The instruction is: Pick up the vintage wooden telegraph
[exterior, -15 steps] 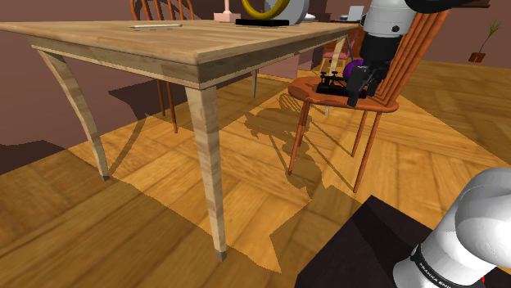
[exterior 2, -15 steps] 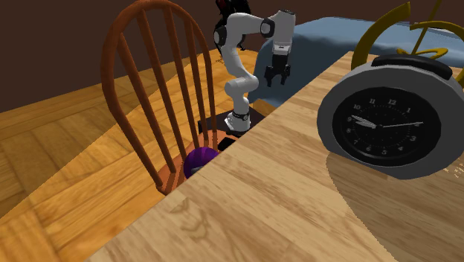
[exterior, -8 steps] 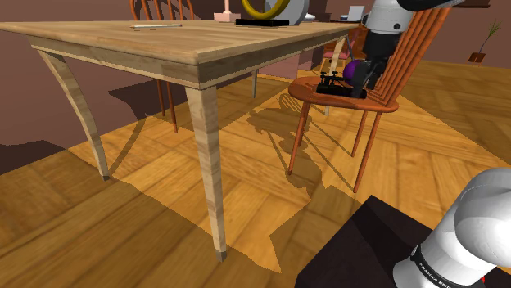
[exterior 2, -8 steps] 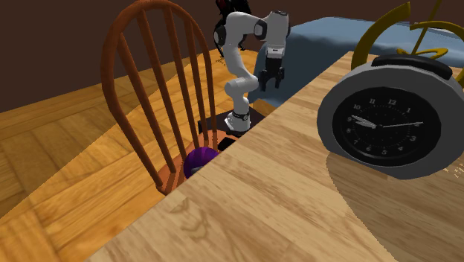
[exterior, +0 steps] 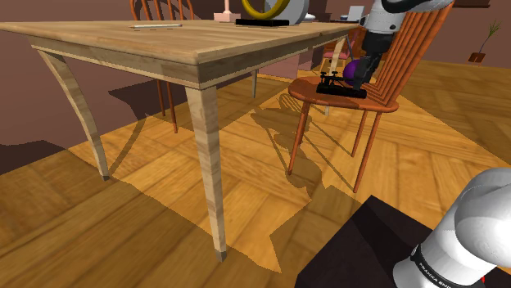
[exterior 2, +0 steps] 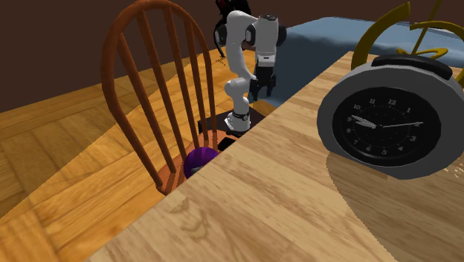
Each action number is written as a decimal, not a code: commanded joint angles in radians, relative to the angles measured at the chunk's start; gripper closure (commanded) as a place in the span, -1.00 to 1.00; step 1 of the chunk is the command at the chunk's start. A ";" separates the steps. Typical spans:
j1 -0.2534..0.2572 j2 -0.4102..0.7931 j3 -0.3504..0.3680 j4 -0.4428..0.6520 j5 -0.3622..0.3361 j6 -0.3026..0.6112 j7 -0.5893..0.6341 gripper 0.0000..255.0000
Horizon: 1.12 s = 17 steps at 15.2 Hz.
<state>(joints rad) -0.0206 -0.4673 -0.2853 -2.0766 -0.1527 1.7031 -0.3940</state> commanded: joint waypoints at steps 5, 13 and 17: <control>0.007 0.216 -0.135 0.191 0.056 0.024 -0.229 -1.00; -0.053 0.584 -0.265 0.555 0.258 -0.031 -0.546 -1.00; -0.157 0.808 -0.275 0.824 0.390 -0.122 -0.679 -1.00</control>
<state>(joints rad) -0.1501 0.2850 -0.5597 -1.3238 0.2033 1.6081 -1.0391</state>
